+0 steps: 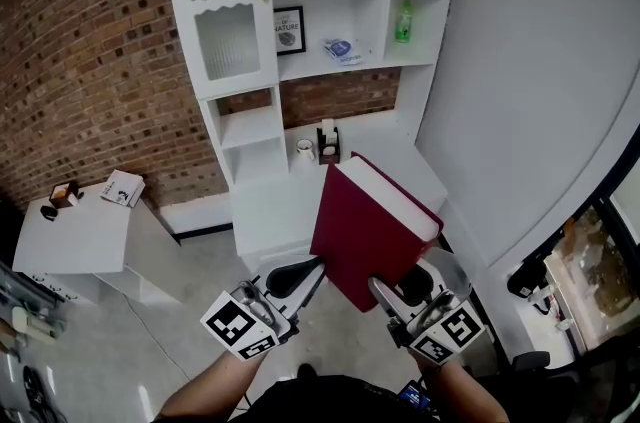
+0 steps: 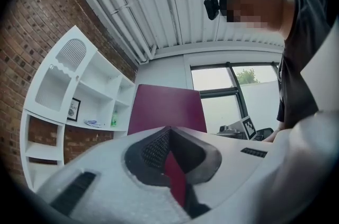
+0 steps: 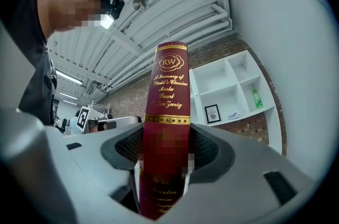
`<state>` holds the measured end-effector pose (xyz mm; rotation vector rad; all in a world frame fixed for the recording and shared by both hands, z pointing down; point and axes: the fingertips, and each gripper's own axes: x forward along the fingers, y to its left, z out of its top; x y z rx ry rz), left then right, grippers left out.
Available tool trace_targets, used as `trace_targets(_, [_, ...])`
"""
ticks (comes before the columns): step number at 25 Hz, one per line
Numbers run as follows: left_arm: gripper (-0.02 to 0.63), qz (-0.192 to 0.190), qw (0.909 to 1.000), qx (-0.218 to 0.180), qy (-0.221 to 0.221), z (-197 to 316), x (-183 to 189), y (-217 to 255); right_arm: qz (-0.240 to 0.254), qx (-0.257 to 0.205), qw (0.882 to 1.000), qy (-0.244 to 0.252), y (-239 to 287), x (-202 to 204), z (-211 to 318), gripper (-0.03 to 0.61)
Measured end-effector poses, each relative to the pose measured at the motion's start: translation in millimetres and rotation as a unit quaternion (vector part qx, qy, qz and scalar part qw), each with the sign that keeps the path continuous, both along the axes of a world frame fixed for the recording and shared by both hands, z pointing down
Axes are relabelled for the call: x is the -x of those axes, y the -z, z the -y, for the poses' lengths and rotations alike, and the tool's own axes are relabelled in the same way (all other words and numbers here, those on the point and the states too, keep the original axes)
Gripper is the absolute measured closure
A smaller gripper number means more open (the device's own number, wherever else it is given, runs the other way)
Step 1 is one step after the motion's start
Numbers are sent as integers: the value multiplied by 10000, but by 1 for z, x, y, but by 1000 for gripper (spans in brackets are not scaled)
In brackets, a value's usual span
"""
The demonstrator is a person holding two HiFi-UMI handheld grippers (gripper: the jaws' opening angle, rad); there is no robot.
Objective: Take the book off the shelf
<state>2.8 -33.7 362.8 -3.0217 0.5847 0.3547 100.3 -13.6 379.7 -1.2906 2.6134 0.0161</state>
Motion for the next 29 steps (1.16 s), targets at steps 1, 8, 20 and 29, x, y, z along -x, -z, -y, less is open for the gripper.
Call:
trace_targets(1, [606,21,10000,6,37,-10,-4,-3,11,9,10000,38,-2,-3,-10,341])
trace_targets(8, [606,139,9994,240,199,-70,-38,-29,-204,-33,9995,218,-16,-31,-78,341])
trace_targets(20, [606,334,9990,161,241,-149,-78,-29,-136,-45,9997,210,-14,-78,-151,341])
trace_targets(29, [606,361,9990,74,247,-180,-90,-24,-182,-162,9994,256,-7,-83,-178,341])
